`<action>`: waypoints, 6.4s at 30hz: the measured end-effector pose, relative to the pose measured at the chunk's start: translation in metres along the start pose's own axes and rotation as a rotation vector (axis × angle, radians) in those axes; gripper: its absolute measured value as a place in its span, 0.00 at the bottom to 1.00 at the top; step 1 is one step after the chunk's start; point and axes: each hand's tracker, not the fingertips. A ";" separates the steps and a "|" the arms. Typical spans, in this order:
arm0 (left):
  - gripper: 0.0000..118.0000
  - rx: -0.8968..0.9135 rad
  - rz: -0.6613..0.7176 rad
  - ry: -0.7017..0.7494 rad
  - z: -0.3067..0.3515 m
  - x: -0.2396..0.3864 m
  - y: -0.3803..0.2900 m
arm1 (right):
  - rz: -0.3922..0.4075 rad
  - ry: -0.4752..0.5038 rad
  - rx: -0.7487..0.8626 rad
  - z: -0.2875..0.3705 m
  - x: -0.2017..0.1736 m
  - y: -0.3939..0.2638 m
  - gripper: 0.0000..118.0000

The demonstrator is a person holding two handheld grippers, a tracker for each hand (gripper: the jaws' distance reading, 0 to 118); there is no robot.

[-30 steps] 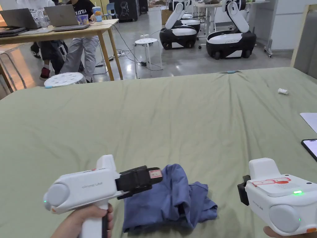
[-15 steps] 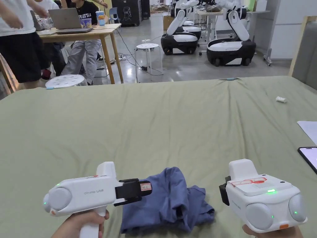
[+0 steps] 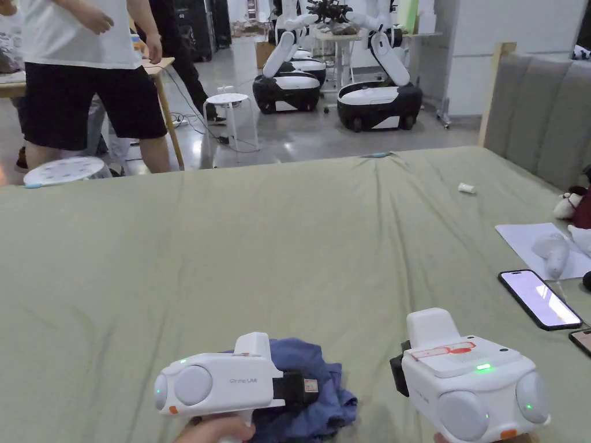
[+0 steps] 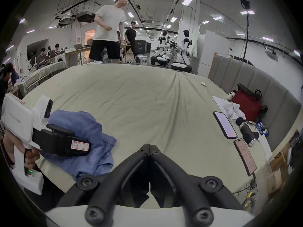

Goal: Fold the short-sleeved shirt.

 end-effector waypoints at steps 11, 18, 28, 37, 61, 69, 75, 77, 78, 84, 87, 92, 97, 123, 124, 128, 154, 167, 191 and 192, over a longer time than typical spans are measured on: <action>0.00 0.202 -0.005 0.090 0.106 -0.020 0.014 | -0.031 0.377 0.010 -0.019 -0.062 0.029 0.00; 0.00 0.217 0.041 0.284 0.158 -0.056 -0.013 | 0.003 0.429 -0.108 -0.071 -0.114 0.028 0.00; 0.60 0.195 0.089 0.255 0.152 -0.069 -0.024 | -0.052 0.432 -0.144 -0.087 -0.100 0.020 0.00; 0.76 0.163 0.146 0.154 0.109 -0.073 -0.018 | -0.079 0.449 -0.147 -0.088 -0.090 0.013 0.00; 0.25 0.177 0.051 0.158 0.111 -0.077 -0.012 | -0.008 0.409 -0.127 -0.070 -0.119 0.021 0.00; 0.25 0.185 0.052 0.195 0.190 -0.138 -0.012 | 0.098 0.392 -0.049 -0.058 -0.192 0.047 0.00; 0.25 0.224 0.037 0.285 0.269 -0.207 -0.008 | 0.173 0.409 0.011 -0.060 -0.283 0.074 0.00; 0.25 0.220 0.027 0.308 0.302 -0.234 -0.006 | 0.189 0.416 0.020 -0.063 -0.312 0.081 0.00; 0.25 0.223 0.026 0.313 0.316 -0.247 -0.006 | 0.199 0.416 0.025 -0.064 -0.325 0.084 0.00; 0.24 0.215 0.030 0.461 0.409 -0.332 -0.001 | 0.269 0.461 0.037 -0.071 -0.386 0.087 0.00; 0.24 0.166 0.016 0.529 0.445 -0.359 -0.001 | 0.284 0.491 0.036 -0.073 -0.399 0.085 0.00; 0.25 0.181 0.104 0.643 0.480 -0.398 -0.003 | 0.295 0.500 0.032 -0.075 -0.397 0.083 0.00; 0.99 0.216 0.024 0.785 0.469 -0.396 -0.012 | 0.306 0.459 0.032 -0.082 -0.391 0.086 0.00; 0.00 0.696 -0.296 0.781 0.300 -0.086 0.098 | 0.165 0.315 0.245 -0.031 -0.214 0.150 0.00; 0.00 0.723 -0.320 0.776 0.283 -0.069 0.108 | 0.147 0.282 0.268 -0.029 -0.196 0.160 0.00; 0.00 0.817 -0.466 0.768 0.220 -0.010 0.143 | 0.063 0.174 0.352 -0.024 -0.129 0.198 0.00; 0.04 0.891 -0.397 0.819 0.076 0.062 0.271 | -0.044 0.013 0.608 -0.086 0.032 0.292 0.00; 0.73 0.882 -0.432 0.814 0.074 0.066 0.268 | -0.049 0.014 0.602 -0.091 0.017 0.286 0.58; 1.00 0.900 -0.415 0.827 0.071 0.043 0.269 | -0.047 -0.025 0.607 -0.105 0.015 0.280 1.00; 1.00 0.900 -0.411 0.828 0.071 0.043 0.268 | -0.049 -0.025 0.607 -0.105 0.015 0.280 1.00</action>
